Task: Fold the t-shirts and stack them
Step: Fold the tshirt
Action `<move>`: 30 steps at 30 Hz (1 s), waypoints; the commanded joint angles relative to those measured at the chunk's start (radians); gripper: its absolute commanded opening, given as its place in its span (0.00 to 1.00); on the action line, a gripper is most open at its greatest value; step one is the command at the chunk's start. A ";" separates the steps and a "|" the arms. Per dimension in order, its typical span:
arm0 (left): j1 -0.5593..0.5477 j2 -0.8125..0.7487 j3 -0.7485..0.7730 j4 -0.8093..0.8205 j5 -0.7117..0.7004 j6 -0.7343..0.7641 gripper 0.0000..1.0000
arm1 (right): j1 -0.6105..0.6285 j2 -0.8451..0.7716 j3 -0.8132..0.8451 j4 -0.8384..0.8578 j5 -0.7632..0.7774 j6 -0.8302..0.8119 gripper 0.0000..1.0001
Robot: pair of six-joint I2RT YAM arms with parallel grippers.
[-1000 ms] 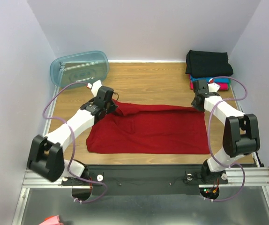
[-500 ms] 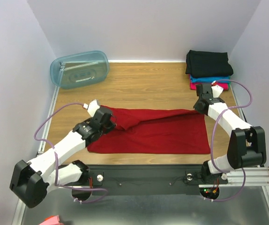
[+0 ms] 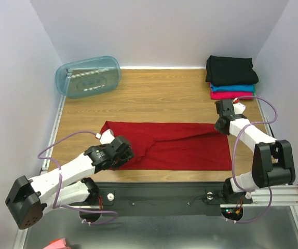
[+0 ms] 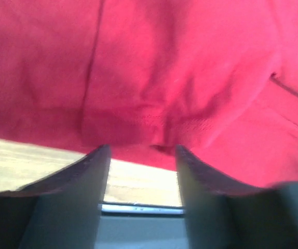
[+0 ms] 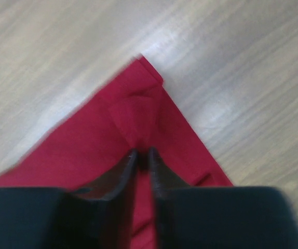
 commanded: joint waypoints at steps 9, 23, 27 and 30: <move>-0.020 -0.086 0.155 -0.143 -0.130 0.029 0.98 | 0.006 -0.136 0.000 -0.043 0.042 0.004 1.00; 0.188 0.333 0.175 0.288 0.005 0.318 0.98 | 0.013 -0.012 -0.006 0.181 -0.455 -0.147 1.00; 0.274 0.500 0.174 0.426 0.074 0.390 0.98 | 0.047 0.046 -0.058 0.204 -0.462 -0.130 1.00; 0.292 0.600 0.238 0.496 0.069 0.427 0.98 | 0.072 0.028 -0.117 0.218 -0.462 -0.108 1.00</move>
